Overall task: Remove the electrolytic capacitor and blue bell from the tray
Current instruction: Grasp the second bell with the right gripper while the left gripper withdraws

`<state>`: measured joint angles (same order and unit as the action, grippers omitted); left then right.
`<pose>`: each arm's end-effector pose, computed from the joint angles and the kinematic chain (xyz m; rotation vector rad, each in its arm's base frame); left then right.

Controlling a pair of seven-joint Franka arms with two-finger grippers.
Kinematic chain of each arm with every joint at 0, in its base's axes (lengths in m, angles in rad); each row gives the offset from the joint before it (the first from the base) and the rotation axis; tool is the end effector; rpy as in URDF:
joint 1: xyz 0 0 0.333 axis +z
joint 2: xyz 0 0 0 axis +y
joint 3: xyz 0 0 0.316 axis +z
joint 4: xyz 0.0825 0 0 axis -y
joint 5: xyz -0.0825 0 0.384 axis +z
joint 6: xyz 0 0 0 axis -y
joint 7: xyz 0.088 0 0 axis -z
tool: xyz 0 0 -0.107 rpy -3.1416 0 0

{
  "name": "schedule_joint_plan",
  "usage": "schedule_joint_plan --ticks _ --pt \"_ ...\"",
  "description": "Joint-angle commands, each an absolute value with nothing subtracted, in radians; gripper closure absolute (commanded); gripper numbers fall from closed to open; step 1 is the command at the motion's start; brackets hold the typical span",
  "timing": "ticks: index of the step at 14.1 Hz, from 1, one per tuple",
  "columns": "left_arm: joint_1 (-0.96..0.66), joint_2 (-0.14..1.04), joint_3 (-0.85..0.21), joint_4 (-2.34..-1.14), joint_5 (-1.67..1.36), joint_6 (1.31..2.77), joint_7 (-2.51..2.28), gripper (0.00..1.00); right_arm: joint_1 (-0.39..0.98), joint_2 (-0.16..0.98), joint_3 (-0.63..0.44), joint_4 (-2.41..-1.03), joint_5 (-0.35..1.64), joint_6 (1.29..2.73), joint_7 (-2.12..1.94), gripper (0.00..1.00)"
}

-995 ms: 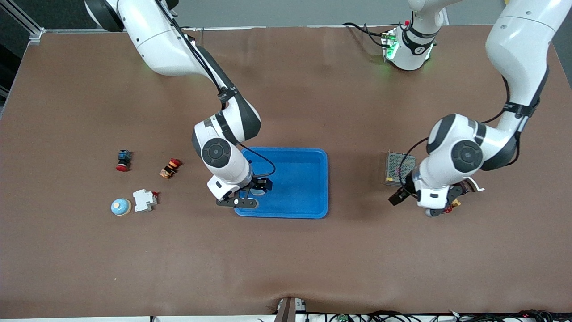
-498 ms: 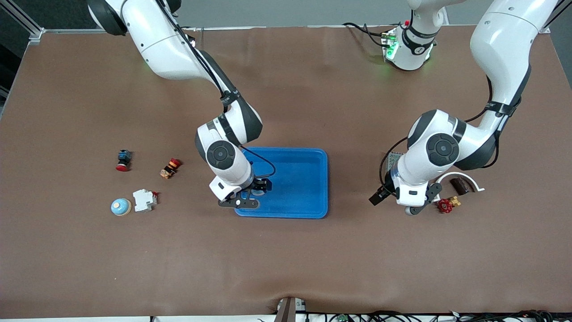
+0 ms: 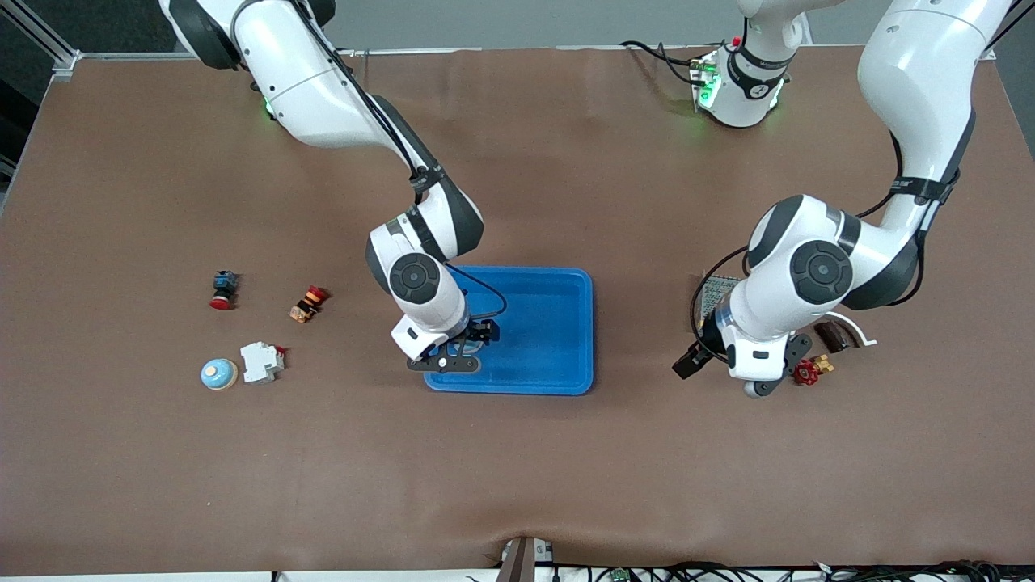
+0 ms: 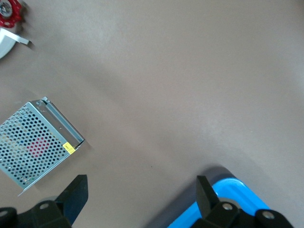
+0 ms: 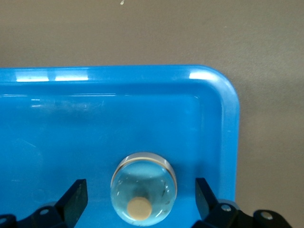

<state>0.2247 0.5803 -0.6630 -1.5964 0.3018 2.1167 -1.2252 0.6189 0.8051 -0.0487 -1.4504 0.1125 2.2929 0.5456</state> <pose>0.6534 -0.2173 0.3557 2.8354 1.0836 -0.0158 0.6068 0.3999 0.2105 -3.0773 0.0501 -0.0091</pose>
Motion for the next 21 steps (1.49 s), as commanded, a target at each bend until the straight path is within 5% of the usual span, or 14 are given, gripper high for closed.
schedule_joint_plan --ticks 1,16,19,21 --pt "0.221 0.575 -0.679 -1.516 0.281 2.030 -1.209 0.00 0.627 0.828 -0.057 -1.431 0.091 2.307 0.563 0.00" --pt "0.350 0.374 -0.700 -1.425 0.250 1.778 -0.735 0.00 0.626 0.868 -0.057 -1.431 0.090 2.356 0.555 0.00" --pt "0.385 0.344 -0.701 -1.424 0.245 1.746 -0.661 0.00 0.626 0.868 -0.057 -1.431 0.091 2.356 0.555 0.28" --pt "0.408 0.315 -0.700 -1.425 0.245 1.717 -0.582 0.00 0.626 0.868 -0.057 -1.431 0.091 2.356 0.555 0.37"
